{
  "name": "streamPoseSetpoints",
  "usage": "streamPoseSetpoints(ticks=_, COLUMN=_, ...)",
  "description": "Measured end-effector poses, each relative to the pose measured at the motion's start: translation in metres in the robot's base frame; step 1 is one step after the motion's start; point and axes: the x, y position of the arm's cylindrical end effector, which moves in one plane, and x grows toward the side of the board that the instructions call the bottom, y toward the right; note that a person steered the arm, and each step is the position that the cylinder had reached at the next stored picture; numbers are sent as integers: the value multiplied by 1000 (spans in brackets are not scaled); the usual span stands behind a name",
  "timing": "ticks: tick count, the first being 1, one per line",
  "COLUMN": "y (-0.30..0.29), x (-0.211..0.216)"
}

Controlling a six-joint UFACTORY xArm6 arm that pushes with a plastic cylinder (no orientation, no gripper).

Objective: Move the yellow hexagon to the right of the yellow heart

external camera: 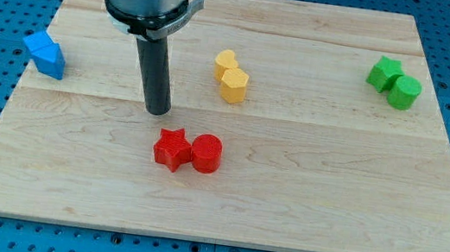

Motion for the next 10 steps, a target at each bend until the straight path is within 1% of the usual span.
streamPoseSetpoints(ticks=1, y=3, x=0)
streamPoseSetpoints(ticks=2, y=33, x=-4)
streamPoseSetpoints(ticks=3, y=33, x=-5)
streamPoseSetpoints(ticks=4, y=33, x=-17)
streamPoseSetpoints(ticks=6, y=34, x=-12)
streamPoseSetpoints(ticks=7, y=56, x=-18)
streamPoseSetpoints(ticks=8, y=63, x=-29)
streamPoseSetpoints(ticks=9, y=81, x=-46)
streamPoseSetpoints(ticks=10, y=138, x=-53)
